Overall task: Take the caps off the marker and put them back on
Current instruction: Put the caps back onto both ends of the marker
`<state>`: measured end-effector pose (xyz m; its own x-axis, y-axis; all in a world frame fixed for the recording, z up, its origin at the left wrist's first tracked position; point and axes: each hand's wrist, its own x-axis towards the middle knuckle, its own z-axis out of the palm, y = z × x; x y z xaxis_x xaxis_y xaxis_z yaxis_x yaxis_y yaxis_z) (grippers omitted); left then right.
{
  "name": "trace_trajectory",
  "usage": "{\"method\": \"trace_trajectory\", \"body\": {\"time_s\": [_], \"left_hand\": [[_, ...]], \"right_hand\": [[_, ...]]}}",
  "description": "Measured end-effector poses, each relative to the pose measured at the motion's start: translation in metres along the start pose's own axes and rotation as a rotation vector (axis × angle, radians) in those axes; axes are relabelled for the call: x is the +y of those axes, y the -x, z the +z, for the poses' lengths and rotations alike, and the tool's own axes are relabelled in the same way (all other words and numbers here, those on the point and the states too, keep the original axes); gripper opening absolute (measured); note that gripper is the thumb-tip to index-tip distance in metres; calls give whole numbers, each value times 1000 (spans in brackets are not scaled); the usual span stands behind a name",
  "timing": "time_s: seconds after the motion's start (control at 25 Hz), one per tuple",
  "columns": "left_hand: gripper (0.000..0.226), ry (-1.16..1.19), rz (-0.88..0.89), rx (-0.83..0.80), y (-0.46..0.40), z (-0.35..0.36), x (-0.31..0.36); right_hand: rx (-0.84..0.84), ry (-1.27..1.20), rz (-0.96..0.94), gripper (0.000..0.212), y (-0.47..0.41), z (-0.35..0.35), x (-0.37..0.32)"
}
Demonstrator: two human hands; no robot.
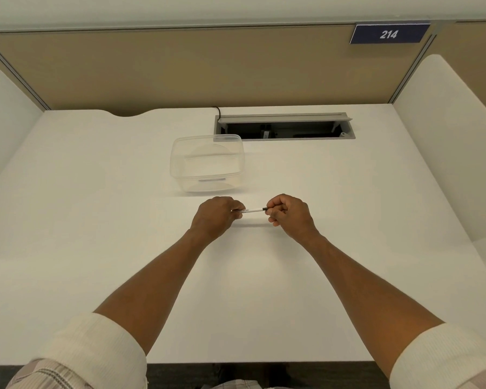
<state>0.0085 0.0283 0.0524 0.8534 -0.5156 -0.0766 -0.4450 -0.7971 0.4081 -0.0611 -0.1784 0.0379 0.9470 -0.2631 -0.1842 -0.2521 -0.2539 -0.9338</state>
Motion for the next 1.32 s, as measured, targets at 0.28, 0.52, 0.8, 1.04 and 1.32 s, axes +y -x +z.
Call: {"method": "trace_trajectory", "body": {"time_s": [0.28, 0.52, 0.8, 1.04, 1.32], "left_hand": [[13, 46, 26, -20, -4, -4, 5], [12, 86, 8, -8, -7, -5, 7], [11, 94, -7, -10, -8, -7, 5], [14, 105, 0, 6, -10, -9, 6], [12, 148, 27, -51, -10, -9, 19]], "right_hand": [[20, -18, 2, 9, -4, 1, -2], [52, -23, 3, 9, -5, 3, -5], [60, 0, -10, 12, -4, 9, -8], [84, 76, -39, 17, -6, 13, -16], [50, 150, -72, 22, -7, 17, -21]]}}
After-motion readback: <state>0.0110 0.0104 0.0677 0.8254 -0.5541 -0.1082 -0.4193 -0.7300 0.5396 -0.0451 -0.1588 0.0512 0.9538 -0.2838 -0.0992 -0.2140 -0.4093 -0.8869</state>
